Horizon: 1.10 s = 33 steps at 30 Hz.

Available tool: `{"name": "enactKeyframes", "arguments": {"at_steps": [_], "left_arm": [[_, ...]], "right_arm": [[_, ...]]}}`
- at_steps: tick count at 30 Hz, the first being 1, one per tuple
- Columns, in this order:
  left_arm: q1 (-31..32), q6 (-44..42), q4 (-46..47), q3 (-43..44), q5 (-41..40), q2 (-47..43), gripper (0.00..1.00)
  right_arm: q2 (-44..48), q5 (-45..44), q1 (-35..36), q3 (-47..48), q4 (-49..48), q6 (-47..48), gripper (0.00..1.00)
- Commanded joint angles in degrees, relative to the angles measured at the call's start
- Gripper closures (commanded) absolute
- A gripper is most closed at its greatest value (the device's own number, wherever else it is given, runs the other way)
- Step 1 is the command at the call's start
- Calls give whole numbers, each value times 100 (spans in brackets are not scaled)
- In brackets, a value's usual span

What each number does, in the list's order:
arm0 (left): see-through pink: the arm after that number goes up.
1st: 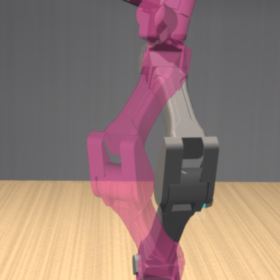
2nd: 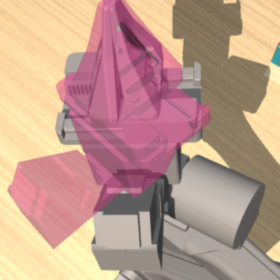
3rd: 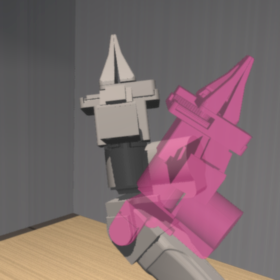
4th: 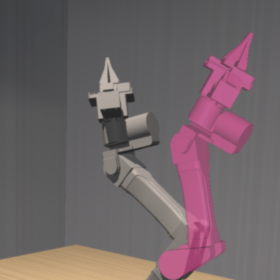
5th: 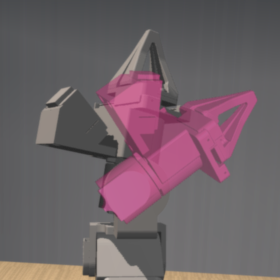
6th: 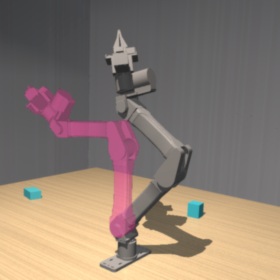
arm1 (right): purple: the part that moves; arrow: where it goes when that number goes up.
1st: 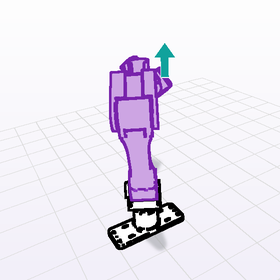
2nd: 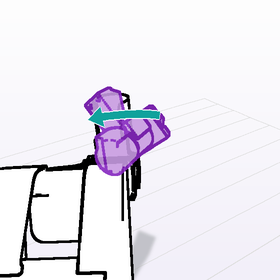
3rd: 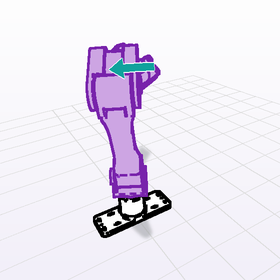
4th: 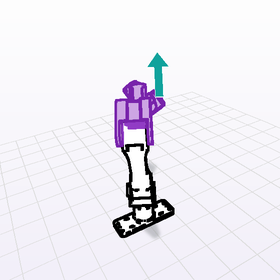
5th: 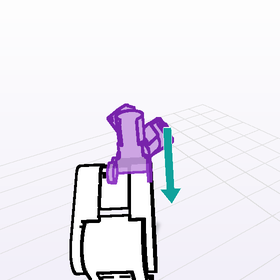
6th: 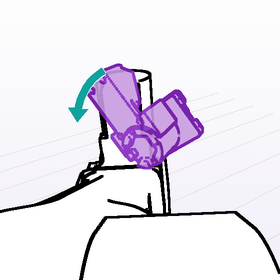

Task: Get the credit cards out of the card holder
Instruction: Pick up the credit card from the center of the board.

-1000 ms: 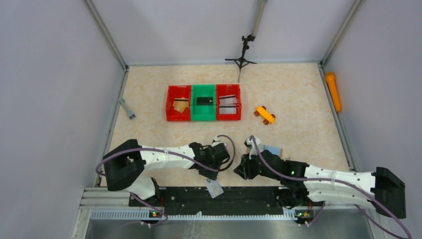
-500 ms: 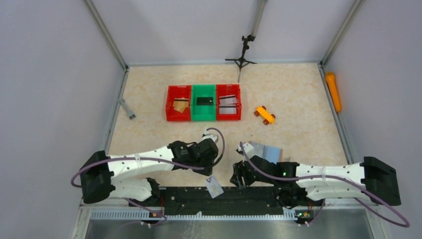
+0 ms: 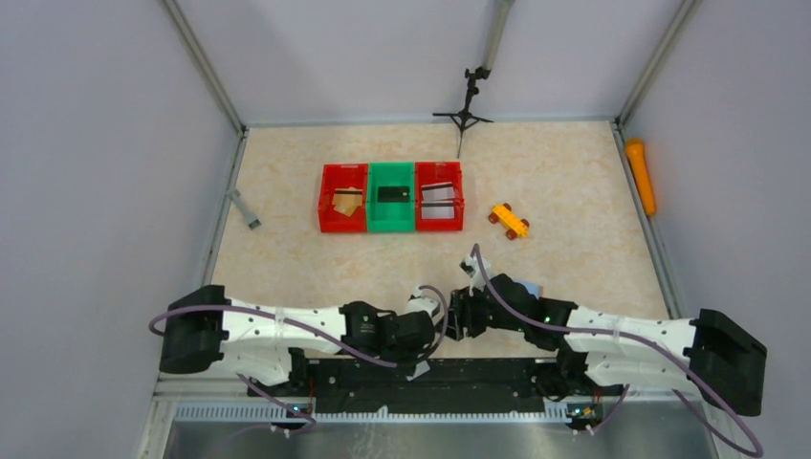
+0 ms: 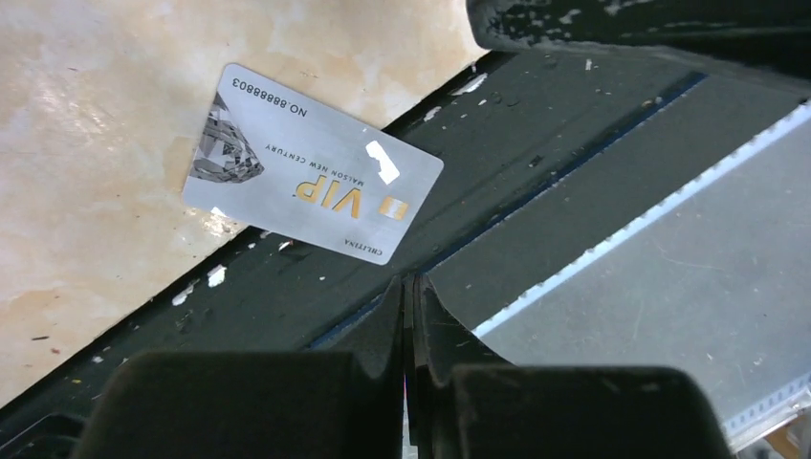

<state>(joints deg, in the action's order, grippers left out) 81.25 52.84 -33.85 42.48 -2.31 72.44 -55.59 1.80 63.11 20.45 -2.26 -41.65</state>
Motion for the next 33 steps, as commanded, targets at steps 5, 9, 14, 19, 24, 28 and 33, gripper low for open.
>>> {"name": "enactKeyframes", "arguments": {"at_steps": [5, 9, 14, 19, 24, 28, 33], "left_arm": [[75, 245, 1214, -617, -215, 276, 100], [75, 293, 1228, -781, -315, 392, 100], [130, 263, 1442, -916, -105, 508, 100], [153, 318, 1323, -999, -64, 636, 100], [172, 417, 1198, -1182, -232, 286, 100], [172, 430, 921, -1130, -394, -139, 100], [170, 450, 730, -1119, -472, -188, 100]], "right_arm": [[-649, 943, -261, -341, -1414, -534, 48], [-941, 1039, -288, -494, -1948, -795, 47], [-1348, 1280, -294, -489, -2344, -997, 46], [-1745, 1501, -299, -491, -2675, -1132, 46], [-2226, 1669, -297, -444, -3053, -1134, 46], [-2576, 1702, -299, -343, -3345, -1068, 46], [-3069, 1812, -315, -91, -3532, -985, 46]]}}
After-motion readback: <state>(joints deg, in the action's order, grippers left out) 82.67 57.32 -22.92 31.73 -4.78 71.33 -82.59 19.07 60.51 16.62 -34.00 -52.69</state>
